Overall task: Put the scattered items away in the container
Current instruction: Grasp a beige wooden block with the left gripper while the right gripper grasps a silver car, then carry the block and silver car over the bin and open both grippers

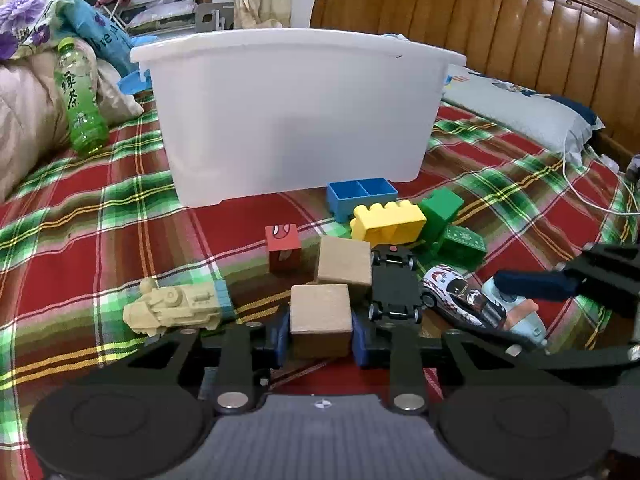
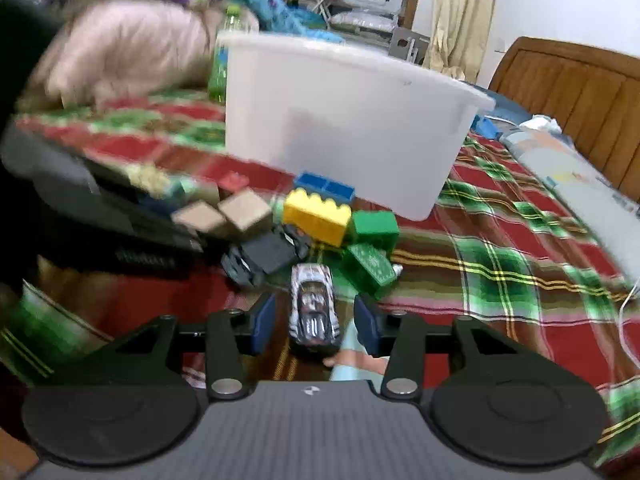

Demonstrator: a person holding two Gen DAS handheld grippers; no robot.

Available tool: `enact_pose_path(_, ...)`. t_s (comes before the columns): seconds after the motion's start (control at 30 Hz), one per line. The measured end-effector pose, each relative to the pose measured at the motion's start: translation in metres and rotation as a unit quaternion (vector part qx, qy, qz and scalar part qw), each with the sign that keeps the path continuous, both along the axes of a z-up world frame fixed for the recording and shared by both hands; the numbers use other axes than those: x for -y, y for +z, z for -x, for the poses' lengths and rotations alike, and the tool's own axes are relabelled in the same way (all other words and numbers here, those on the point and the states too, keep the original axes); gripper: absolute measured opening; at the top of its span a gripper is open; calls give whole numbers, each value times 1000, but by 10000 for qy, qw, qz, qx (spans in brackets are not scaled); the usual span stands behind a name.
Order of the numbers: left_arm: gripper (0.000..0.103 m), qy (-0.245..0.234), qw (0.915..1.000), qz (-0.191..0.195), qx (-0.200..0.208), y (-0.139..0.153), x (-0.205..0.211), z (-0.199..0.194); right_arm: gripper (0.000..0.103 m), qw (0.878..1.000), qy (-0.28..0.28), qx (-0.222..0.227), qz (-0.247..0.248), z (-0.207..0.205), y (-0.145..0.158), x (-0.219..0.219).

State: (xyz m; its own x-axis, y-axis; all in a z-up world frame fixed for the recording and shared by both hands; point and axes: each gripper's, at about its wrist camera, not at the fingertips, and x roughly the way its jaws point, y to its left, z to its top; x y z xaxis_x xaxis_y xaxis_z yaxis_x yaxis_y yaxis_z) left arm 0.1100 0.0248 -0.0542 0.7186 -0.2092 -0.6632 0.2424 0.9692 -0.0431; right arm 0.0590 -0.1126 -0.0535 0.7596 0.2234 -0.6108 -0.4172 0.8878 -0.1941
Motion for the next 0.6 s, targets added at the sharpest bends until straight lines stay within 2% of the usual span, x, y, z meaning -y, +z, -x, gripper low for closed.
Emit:
enact_pose_path(0.1,33,-21,10000,19,5,0,0,0,46,9999,74,-12,112,-1,-6,-2)
enact_pose_path(0.13,33,-26,10000,47,25,1,-1,1,33,9998,98,0,156,-1,-7,-3)
enact_pose_path(0.37,33,-83,9998,78,165,11,-1,10,33,10000,4,-47,-86,3,0,6)
enact_pose_path(0.6,33,-182,9986,71,484,41,3,16,33,9997,-25,191,-179,3,19,10)
